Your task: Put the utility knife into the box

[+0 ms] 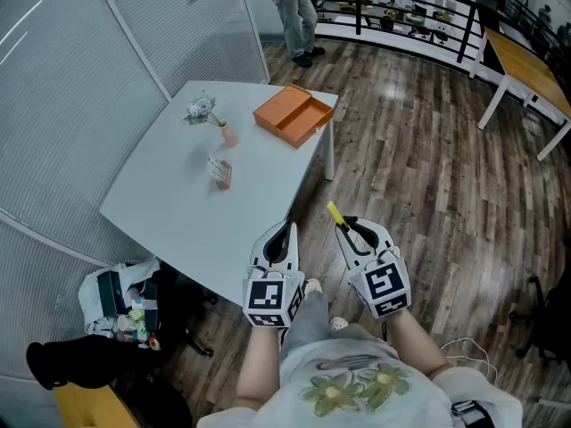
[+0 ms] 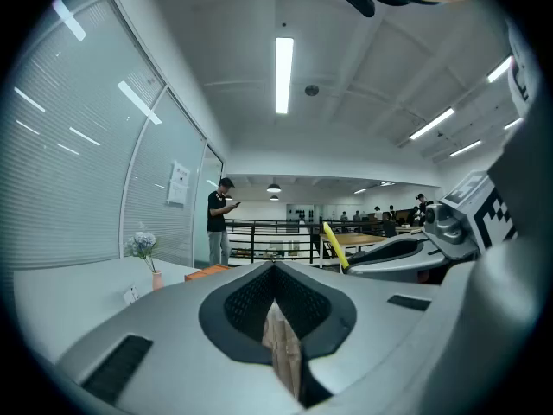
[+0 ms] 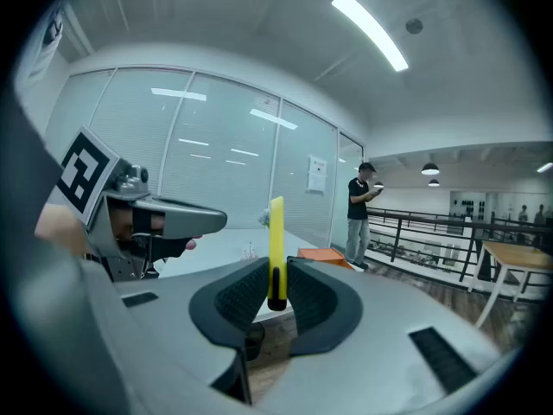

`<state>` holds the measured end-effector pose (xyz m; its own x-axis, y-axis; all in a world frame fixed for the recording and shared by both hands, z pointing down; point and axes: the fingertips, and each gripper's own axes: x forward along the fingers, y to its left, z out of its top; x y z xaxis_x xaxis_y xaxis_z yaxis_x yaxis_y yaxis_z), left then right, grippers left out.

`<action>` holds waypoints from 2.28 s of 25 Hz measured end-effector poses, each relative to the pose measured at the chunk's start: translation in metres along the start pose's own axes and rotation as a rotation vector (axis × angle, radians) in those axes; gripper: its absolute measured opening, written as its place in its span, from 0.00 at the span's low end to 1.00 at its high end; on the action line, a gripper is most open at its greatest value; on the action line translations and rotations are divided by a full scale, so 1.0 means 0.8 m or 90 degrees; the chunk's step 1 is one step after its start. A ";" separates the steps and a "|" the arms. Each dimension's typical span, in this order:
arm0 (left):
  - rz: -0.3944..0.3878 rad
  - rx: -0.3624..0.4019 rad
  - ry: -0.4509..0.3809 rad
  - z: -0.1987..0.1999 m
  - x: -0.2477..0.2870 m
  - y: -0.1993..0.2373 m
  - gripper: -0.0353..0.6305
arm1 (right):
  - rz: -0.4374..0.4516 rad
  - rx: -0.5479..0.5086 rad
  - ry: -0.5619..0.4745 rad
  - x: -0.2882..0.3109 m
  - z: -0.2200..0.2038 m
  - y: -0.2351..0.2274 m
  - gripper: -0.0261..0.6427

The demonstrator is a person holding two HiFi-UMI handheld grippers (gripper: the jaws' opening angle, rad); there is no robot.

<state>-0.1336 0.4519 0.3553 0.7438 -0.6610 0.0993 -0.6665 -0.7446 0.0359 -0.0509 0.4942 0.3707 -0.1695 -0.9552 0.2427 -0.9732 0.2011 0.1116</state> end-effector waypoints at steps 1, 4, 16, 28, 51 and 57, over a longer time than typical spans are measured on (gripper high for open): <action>0.000 -0.001 0.001 -0.001 0.001 0.001 0.05 | 0.000 0.000 0.000 0.001 0.000 -0.001 0.14; 0.001 -0.002 0.005 -0.003 0.009 0.006 0.05 | -0.001 0.001 -0.003 0.008 -0.001 -0.005 0.14; 0.005 0.002 0.007 -0.007 0.123 0.084 0.05 | 0.005 -0.012 0.009 0.136 0.008 -0.063 0.15; -0.001 0.000 0.004 0.008 0.262 0.184 0.05 | 0.000 -0.015 0.018 0.287 0.035 -0.141 0.15; 0.001 0.005 0.039 0.001 0.391 0.281 0.05 | -0.008 -0.024 0.017 0.444 0.060 -0.232 0.15; 0.012 0.002 0.041 0.012 0.436 0.308 0.05 | -0.001 -0.037 0.009 0.492 0.082 -0.266 0.15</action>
<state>-0.0380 0.0373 0.3894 0.7263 -0.6676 0.1637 -0.6802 -0.7324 0.0305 0.0796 0.0611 0.3790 -0.1647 -0.9524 0.2567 -0.9629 0.2117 0.1676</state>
